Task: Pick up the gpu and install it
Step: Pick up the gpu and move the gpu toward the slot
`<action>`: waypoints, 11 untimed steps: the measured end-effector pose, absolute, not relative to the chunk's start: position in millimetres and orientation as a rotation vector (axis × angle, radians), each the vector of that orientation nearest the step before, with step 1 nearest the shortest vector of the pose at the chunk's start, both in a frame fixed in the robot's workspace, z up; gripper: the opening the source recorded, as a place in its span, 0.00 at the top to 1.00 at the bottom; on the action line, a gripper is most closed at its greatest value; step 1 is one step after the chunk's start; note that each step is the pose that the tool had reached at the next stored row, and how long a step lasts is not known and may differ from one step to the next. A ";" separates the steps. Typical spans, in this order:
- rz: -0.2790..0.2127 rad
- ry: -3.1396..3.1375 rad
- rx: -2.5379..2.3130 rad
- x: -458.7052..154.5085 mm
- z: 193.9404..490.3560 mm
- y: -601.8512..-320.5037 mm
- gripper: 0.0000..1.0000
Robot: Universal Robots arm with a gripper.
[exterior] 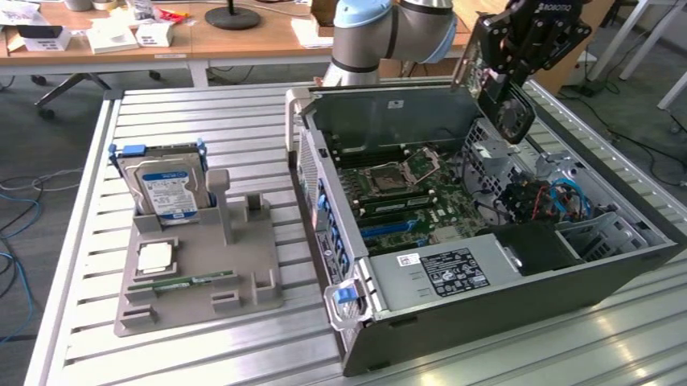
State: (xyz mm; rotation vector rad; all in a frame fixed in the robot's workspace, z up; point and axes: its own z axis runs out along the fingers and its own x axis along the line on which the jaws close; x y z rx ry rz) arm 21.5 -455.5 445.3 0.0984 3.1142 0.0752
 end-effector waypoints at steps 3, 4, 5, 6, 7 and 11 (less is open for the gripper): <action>0.075 3.114 0.098 21.5 445.4 -455.6 0.73; 0.075 3.114 0.098 21.5 445.3 -455.6 0.73; 0.075 3.114 0.098 21.5 444.7 -455.6 0.73; 0.075 3.114 0.099 21.5 443.2 -455.6 0.73; 0.075 3.114 0.098 21.5 441.4 -455.6 0.73; 0.075 3.114 0.098 21.5 417.8 -455.6 0.73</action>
